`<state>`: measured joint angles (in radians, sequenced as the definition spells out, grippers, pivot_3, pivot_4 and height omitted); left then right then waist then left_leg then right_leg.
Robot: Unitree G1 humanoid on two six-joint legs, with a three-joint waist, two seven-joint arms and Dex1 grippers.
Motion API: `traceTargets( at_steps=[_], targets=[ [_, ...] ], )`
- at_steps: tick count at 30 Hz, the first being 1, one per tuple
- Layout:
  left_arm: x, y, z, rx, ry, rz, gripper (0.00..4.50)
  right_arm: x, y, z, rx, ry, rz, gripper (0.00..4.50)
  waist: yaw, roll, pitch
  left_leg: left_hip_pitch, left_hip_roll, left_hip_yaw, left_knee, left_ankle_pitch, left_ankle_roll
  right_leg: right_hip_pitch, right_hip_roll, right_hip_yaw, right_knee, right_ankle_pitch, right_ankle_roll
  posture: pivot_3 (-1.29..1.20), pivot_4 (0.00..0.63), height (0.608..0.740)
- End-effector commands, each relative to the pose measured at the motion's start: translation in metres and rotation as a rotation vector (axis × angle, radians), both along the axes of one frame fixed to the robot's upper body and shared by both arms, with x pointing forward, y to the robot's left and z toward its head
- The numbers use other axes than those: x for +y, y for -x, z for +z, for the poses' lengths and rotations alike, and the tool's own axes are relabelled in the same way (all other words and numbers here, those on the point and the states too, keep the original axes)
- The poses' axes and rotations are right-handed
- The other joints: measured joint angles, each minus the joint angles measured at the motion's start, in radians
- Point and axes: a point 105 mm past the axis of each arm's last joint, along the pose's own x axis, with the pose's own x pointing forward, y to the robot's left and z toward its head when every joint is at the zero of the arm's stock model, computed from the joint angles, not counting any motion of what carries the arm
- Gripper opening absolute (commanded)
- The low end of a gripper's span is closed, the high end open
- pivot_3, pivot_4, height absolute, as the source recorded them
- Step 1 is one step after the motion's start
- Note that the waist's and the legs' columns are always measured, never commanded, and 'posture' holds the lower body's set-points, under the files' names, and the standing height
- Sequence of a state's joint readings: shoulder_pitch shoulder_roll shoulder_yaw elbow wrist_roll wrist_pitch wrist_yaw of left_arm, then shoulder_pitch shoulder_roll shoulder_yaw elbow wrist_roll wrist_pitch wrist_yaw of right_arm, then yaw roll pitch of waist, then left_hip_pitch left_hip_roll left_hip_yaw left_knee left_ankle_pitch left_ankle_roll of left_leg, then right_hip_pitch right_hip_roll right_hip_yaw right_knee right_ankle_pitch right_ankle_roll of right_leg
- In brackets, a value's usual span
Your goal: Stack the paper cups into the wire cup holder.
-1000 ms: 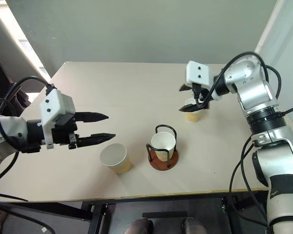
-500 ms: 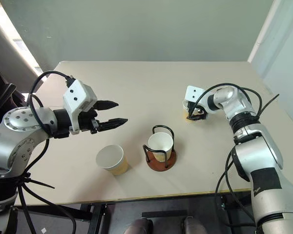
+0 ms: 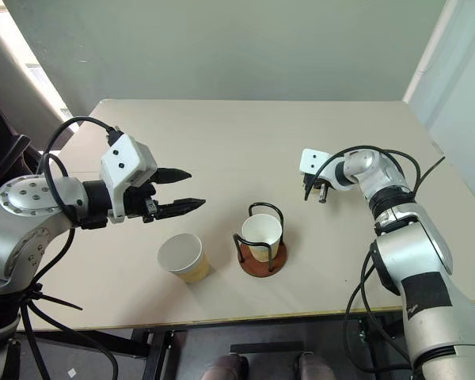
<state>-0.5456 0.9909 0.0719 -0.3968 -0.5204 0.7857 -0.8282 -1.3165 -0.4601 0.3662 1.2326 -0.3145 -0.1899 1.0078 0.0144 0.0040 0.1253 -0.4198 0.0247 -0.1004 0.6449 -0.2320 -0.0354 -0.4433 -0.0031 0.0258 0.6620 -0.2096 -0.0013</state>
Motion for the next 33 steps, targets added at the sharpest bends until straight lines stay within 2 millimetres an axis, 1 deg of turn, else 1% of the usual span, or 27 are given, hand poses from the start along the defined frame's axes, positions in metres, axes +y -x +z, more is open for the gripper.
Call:
traceTargets(
  at_steps=[1, 2, 3, 5, 6, 7, 9, 10, 11, 13, 16, 17, 19, 22, 26, 33],
  targets=[
    [-0.003, 0.004, 0.015, -0.059, 0.0, -0.029, 3.24, 0.009, 0.011, 0.065, -0.075, -0.094, 0.143, 0.05, 0.001, 0.0, 0.0, 0.0, 0.0, 0.0, 0.0, 0.0, 0.0, 0.0, 0.0, 0.0, 0.0, 0.0, 0.0, 0.0, 0.15, 0.74],
    [-0.003, 0.005, 0.015, -0.055, 0.0, -0.037, 3.24, 0.013, 0.019, 0.081, -0.068, -0.128, 0.197, 0.05, 0.001, 0.0, 0.0, 0.0, 0.0, 0.0, 0.0, 0.0, 0.0, 0.0, 0.0, 0.0, 0.0, 0.0, 0.0, 0.0, 0.15, 0.74],
    [-0.004, 0.007, 0.014, -0.046, -0.002, -0.049, 3.24, 0.018, 0.032, 0.099, -0.054, -0.17, 0.271, 0.05, 0.0, 0.001, 0.0, -0.001, 0.0, 0.001, 0.0, 0.0, 0.0, 0.0, 0.0, 0.0, -0.001, 0.0, 0.0, 0.0, 0.15, 0.74],
    [-0.004, 0.01, 0.011, -0.035, -0.01, -0.072, 3.24, 0.027, 0.065, 0.127, -0.018, -0.22, 0.434, 0.05, -0.001, 0.001, 0.001, -0.001, 0.0, 0.001, 0.0, 0.0, -0.001, 0.0, 0.0, 0.0, -0.002, 0.0, 0.0, 0.0, 0.15, 0.74],
    [-0.004, 0.01, 0.011, -0.037, -0.014, -0.079, 3.24, 0.03, 0.081, 0.137, -0.007, -0.234, 0.506, 0.05, -0.001, 0.001, 0.001, -0.002, 0.0, 0.001, -0.001, 0.002, -0.004, -0.001, 0.001, 0.0, -0.002, -0.001, -0.001, 0.0, 0.15, 0.74],
    [-0.005, 0.01, 0.011, -0.039, -0.016, -0.082, 3.24, 0.031, 0.092, 0.142, 0.002, -0.24, 0.547, 0.05, -0.002, 0.001, 0.0, -0.002, 0.002, 0.002, -0.001, 0.003, -0.007, 0.0, 0.002, 0.0, -0.002, -0.001, -0.002, 0.0, 0.15, 0.74],
    [-0.001, 0.004, 0.012, -0.06, -0.006, -0.052, 3.24, 0.038, 0.117, 0.156, -0.02, -0.267, 0.644, 0.05, -0.001, 0.0, 0.0, -0.002, 0.005, 0.002, 0.0, 0.003, -0.01, 0.001, 0.006, 0.0, -0.005, -0.002, -0.004, 0.0, 0.15, 0.74],
    [-0.003, 0.004, 0.011, -0.057, -0.004, -0.064, 3.24, 0.045, 0.133, 0.161, -0.013, -0.278, 0.709, 0.05, -0.001, 0.0, 0.0, -0.001, 0.006, 0.002, 0.001, 0.003, -0.011, 0.002, 0.008, 0.0, -0.006, -0.003, -0.004, 0.0, 0.15, 0.74],
    [-0.005, 0.005, 0.009, -0.052, -0.003, -0.08, 3.24, 0.05, 0.148, 0.16, 0.004, -0.271, 0.764, 0.05, -0.001, 0.0, 0.0, 0.0, 0.007, 0.002, 0.001, 0.003, -0.011, 0.003, 0.009, 0.0, -0.006, -0.003, -0.004, 0.0, 0.15, 0.74],
    [-0.009, 0.008, 0.007, -0.043, 0.0, -0.106, 3.24, 0.056, 0.165, 0.152, 0.049, -0.248, 0.82, 0.05, -0.001, 0.0, 0.0, 0.0, 0.008, 0.001, 0.001, 0.004, -0.012, 0.003, 0.011, 0.001, -0.007, -0.003, -0.004, 0.0, 0.15, 0.74],
    [-0.01, 0.009, 0.005, -0.039, -0.004, -0.109, 3.24, 0.06, 0.173, 0.136, 0.104, -0.216, 0.835, 0.05, -0.002, 0.0, 0.0, 0.001, 0.009, 0.001, 0.002, 0.005, -0.014, 0.004, 0.013, 0.003, -0.006, -0.002, -0.004, 0.0, 0.15, 0.74],
    [-0.009, 0.008, 0.003, -0.039, -0.014, -0.102, 3.24, 0.061, 0.173, 0.13, 0.114, -0.202, 0.83, 0.05, -0.002, 0.0, 0.0, 0.002, 0.009, 0.0, 0.002, 0.005, -0.013, 0.004, 0.014, 0.003, -0.006, -0.002, -0.004, 0.0, 0.15, 0.74],
    [-0.007, 0.007, 0.001, -0.04, -0.026, -0.087, 3.24, 0.065, 0.173, 0.12, 0.132, -0.185, 0.82, 0.05, -0.003, 0.0, 0.0, 0.003, 0.01, 0.0, 0.002, 0.001, -0.006, 0.004, 0.014, 0.003, -0.004, -0.001, -0.006, 0.0, 0.15, 0.74],
    [-0.006, 0.006, 0.0, -0.041, -0.028, -0.082, 3.24, 0.07, 0.173, 0.104, 0.136, -0.143, 0.802, 0.05, -0.004, 0.0, 0.0, 0.005, 0.01, 0.0, 0.002, 0.001, -0.005, 0.004, 0.015, 0.003, 0.0, -0.001, -0.007, 0.0, 0.15, 0.74],
    [-0.007, 0.007, -0.001, -0.041, -0.033, -0.08, 3.24, 0.076, 0.175, 0.093, 0.147, -0.115, 0.795, 0.05, -0.006, 0.0, 0.0, 0.006, 0.012, -0.001, 0.002, 0.002, -0.004, 0.004, 0.016, 0.003, 0.0, 0.001, -0.01, 0.0, 0.15, 0.74],
    [-0.007, 0.007, -0.003, -0.042, -0.036, -0.076, 3.24, 0.076, 0.169, 0.077, 0.15, -0.049, 0.757, 0.05, -0.006, 0.0, 0.0, 0.006, 0.012, 0.0, 0.003, 0.003, -0.003, 0.005, 0.016, 0.003, 0.0, 0.003, -0.01, 0.0, 0.15, 0.74]
  ],
)
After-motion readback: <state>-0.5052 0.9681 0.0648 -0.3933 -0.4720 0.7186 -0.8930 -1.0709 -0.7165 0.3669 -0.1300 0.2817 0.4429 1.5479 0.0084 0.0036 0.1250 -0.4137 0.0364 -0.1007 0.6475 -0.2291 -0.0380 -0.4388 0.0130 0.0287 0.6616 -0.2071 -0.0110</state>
